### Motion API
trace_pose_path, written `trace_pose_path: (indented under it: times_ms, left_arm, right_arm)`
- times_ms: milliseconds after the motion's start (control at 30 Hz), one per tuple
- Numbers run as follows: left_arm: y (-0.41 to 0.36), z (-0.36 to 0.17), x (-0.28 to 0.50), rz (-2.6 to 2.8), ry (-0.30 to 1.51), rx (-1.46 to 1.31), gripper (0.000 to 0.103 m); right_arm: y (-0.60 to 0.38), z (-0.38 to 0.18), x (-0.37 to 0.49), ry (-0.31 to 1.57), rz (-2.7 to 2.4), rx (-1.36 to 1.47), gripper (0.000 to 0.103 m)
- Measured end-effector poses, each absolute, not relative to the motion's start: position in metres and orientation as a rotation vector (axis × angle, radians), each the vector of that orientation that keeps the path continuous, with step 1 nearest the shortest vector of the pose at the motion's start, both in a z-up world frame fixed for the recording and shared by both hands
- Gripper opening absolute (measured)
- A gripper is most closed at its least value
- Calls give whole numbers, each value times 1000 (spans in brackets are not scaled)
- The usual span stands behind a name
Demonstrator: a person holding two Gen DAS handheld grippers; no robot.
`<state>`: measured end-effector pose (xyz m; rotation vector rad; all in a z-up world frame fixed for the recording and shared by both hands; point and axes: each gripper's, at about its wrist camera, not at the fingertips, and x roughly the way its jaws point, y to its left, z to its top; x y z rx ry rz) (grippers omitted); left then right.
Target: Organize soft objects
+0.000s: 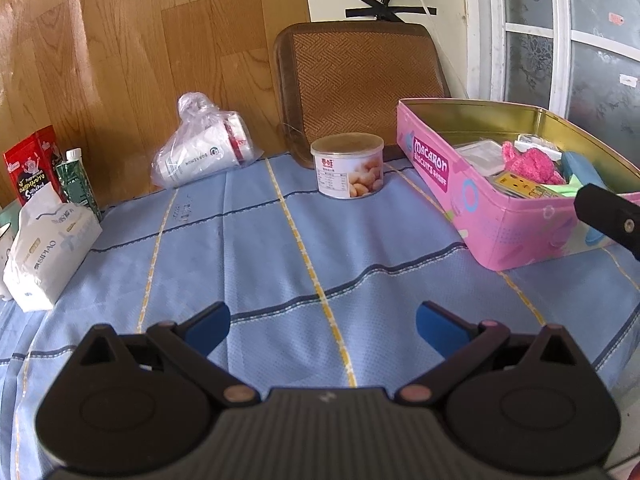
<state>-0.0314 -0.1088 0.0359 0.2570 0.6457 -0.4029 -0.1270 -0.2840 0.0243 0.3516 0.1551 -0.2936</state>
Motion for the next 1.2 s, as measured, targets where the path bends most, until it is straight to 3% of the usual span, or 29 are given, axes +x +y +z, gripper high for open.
trace_pose_path:
  times_ms: [1200]
  left_arm:
    - [-109, 37, -35, -393, 650, 264, 103]
  right_arm:
    - [-277, 26, -130, 158, -287, 341, 103]
